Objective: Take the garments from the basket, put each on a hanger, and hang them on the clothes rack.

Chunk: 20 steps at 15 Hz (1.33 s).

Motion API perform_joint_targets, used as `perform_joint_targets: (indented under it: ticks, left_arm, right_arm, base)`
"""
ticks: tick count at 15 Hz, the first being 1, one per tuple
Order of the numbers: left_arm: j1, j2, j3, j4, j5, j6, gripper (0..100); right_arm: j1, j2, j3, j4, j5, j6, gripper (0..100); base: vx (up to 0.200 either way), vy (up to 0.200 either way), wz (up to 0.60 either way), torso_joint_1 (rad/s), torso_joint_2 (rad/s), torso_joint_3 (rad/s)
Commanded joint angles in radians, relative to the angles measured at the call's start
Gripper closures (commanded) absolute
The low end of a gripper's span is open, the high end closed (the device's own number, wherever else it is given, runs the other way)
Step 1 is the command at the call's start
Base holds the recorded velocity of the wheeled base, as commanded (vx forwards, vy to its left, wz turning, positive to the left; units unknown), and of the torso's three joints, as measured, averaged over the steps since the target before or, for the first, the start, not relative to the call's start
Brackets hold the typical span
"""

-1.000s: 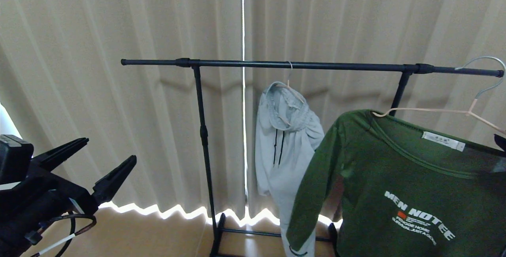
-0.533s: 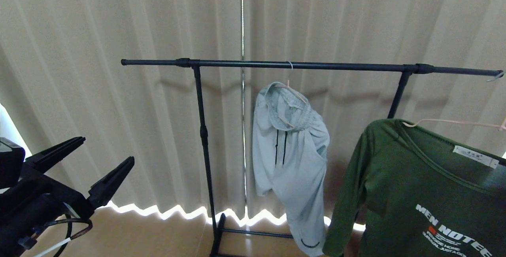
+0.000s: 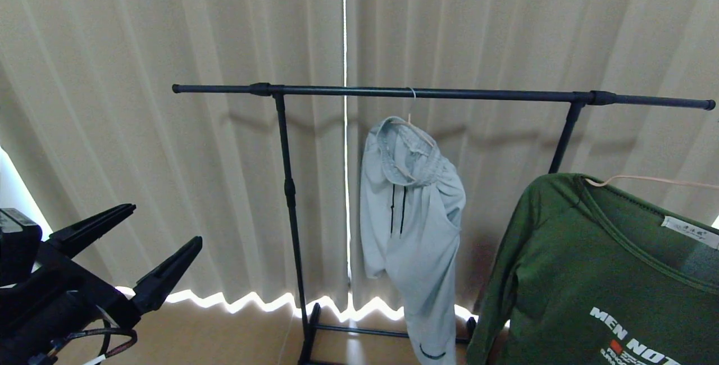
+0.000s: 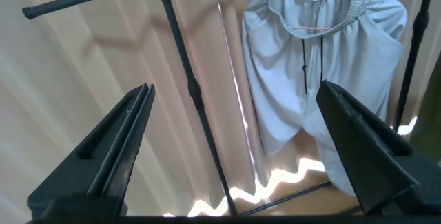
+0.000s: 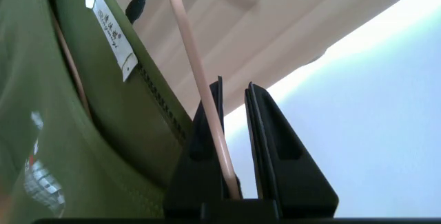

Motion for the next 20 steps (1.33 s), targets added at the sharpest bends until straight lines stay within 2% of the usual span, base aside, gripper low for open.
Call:
perform_joint_targets:
  ticks: [1, 13, 19, 20]
  left_arm:
    - [-0.001, 0.004, 0.002, 0.001, 0.0, 0.0, 0]
    - [0.003, 0.0, 0.011, 0.001, 0.0, -0.004, 0]
    - [0.0, -0.017, 0.03, 0.0, 0.0, 0.0, 0]
    - [0.0, -0.025, 0.03, 0.0, 0.0, 0.0, 0]
  right_arm:
    - [0.0, 0.005, 0.0, -0.002, 0.002, 0.001, 100]
    - [0.0, 0.01, 0.012, -0.002, 0.004, 0.009, 100]
    - [0.0, 0.054, 0.014, -0.013, 0.01, 0.009, 100]
    - [0.002, 0.074, 0.011, -0.014, 0.01, 0.009, 100]
  base:
    - [0.0, 0.0, 0.0, 0.0, 0.0, 0.0]
    - [0.2, 0.0, 0.0, 0.004, 0.0, 0.004]
    - [0.2, 0.0, 0.0, 0.002, 0.0, 0.002]
    - [0.0, 0.0, 0.0, 0.0, 0.0, 0.0]
